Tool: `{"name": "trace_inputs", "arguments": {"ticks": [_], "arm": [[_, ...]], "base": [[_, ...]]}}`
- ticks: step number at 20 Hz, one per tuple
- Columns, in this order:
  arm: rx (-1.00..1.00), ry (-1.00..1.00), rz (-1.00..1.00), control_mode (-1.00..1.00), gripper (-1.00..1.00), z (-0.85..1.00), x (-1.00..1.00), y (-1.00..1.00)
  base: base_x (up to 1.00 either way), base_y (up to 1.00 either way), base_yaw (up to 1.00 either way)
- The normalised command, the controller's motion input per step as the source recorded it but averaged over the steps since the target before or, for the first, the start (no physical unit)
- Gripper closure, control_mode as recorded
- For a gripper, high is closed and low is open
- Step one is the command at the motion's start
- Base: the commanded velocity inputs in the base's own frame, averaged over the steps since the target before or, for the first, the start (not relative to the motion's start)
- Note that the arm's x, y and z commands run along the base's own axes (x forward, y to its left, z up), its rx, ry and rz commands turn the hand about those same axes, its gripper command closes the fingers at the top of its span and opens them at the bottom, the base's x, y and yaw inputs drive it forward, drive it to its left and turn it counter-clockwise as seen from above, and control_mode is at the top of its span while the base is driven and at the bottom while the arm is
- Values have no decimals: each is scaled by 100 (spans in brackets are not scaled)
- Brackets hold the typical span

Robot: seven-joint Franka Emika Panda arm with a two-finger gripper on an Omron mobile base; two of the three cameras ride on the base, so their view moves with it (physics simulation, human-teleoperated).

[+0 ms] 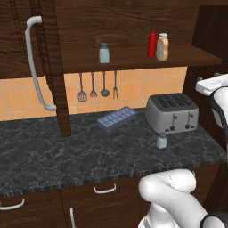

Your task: Put the shaker and condiment bottle from the counter next to their counterparts in the cabinet.

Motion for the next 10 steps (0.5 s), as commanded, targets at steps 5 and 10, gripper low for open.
{"name": "trace_inputs", "arguments": {"ticks": [5,10], "arm": [[-1,0,3,-100,-100,-59,-56,-1],[0,3,0,-100,-100,-74,-34,6]], "base": [[0,0,0],[0,0,0]]}}
